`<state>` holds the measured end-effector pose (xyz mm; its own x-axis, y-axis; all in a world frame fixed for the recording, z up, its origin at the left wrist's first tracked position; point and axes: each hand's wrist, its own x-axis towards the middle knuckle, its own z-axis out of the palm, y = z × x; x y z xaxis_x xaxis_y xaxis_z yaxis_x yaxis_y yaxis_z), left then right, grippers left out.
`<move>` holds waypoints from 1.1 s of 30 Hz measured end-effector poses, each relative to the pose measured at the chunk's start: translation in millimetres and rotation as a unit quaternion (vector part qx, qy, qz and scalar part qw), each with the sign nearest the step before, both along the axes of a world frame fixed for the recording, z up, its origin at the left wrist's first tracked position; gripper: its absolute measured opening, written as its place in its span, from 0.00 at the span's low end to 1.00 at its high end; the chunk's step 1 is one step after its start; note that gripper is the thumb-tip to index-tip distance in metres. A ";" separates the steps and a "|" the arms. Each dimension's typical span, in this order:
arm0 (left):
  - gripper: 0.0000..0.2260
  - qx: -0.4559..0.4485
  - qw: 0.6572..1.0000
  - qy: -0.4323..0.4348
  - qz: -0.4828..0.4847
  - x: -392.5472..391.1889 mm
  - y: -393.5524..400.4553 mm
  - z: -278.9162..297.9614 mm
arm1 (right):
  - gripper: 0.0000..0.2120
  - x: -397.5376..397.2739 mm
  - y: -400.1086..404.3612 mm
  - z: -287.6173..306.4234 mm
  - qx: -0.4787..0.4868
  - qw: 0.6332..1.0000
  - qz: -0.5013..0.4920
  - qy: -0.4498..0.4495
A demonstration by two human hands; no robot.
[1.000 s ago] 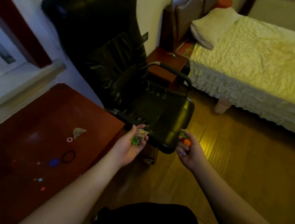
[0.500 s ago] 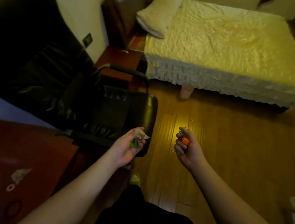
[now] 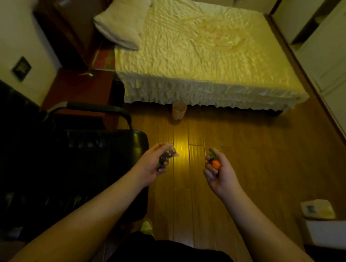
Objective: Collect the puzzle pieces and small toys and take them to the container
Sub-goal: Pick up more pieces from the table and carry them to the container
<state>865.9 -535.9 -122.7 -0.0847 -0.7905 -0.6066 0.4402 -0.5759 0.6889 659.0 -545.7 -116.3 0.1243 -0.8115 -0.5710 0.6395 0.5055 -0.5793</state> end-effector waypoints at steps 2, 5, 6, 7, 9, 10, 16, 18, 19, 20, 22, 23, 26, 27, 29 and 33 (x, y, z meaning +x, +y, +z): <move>0.08 0.003 1.000 -0.009 -0.009 2.1 -23.2 1.5 | 0.05 4.1 -12.1 -0.6 0.000 1.000 -0.016 -0.007; 0.08 0.013 0.999 -0.024 -0.017 4.3 -50.4 1.8 | 0.05 7.5 -25.9 -4.4 0.004 1.000 -0.027 -0.008; 0.08 0.012 0.999 -0.032 -0.022 4.2 -58.9 0.1 | 0.06 7.3 -31.3 -5.1 0.005 1.000 -0.030 -0.007; 0.08 0.012 0.999 -0.037 -0.025 3.6 -66.8 -0.2 | 0.06 6.4 -37.6 -5.6 0.006 0.999 -0.034 -0.007; 0.09 0.018 0.998 -0.049 -0.027 2.4 -82.3 -3.0 | 0.06 2.8 -51.8 -5.6 0.007 0.999 -0.044 -0.007; 0.10 0.020 0.998 -0.052 -0.026 1.6 -89.7 -4.8 | 0.07 0.5 -59.3 -5.9 0.007 0.999 -0.047 -0.008; 0.13 0.027 0.998 -0.047 -0.042 -6.2 -133.4 -17.3 | 0.08 -8.4 -108.6 -13.0 0.018 0.999 -0.039 -0.011; 0.13 0.028 0.998 -0.045 -0.045 -7.5 -147.0 -21.5 | 0.08 -8.9 -125.3 -17.3 0.022 0.999 -0.037 -0.006; 0.14 0.028 0.998 -0.046 -0.043 -10.3 -158.9 -23.0 | 0.09 -10.7 -138.2 -20.7 0.026 0.999 -0.035 -0.007; 0.14 0.027 0.997 -0.054 -0.040 -13.3 -171.9 -24.0 | 0.09 -12.9 -152.3 -24.0 0.030 0.999 -0.033 -0.008; 0.12 0.029 0.997 -0.071 -0.027 -20.8 -199.3 -25.0 | 0.09 -19.6 -183.4 -28.5 0.036 0.999 -0.024 -0.008; 0.12 0.034 0.996 -0.075 -0.018 -24.9 -212.5 -24.7 | 0.08 -23.4 -198.4 -29.1 0.037 0.999 -0.017 -0.010; 0.10 0.043 0.996 -0.073 0.011 -39.9 -250.6 -21.3 | 0.09 -39.7 -239.5 -26.2 0.023 1.000 0.003 -0.009; 0.10 0.045 0.997 -0.064 0.024 -44.7 -263.1 -19.9 | 0.09 -45.9 -252.7 -24.6 0.017 1.000 0.011 -0.007; 0.11 0.052 0.996 -0.042 0.055 -54.1 -289.1 -17.7 | 0.10 -58.9 -279.8 -22.5 0.008 1.000 0.028 0.003; 0.12 0.055 0.994 -0.019 0.090 -71.5 -330.7 -13.8 | 0.09 -79.7 -328.0 -23.0 0.016 0.999 0.031 0.014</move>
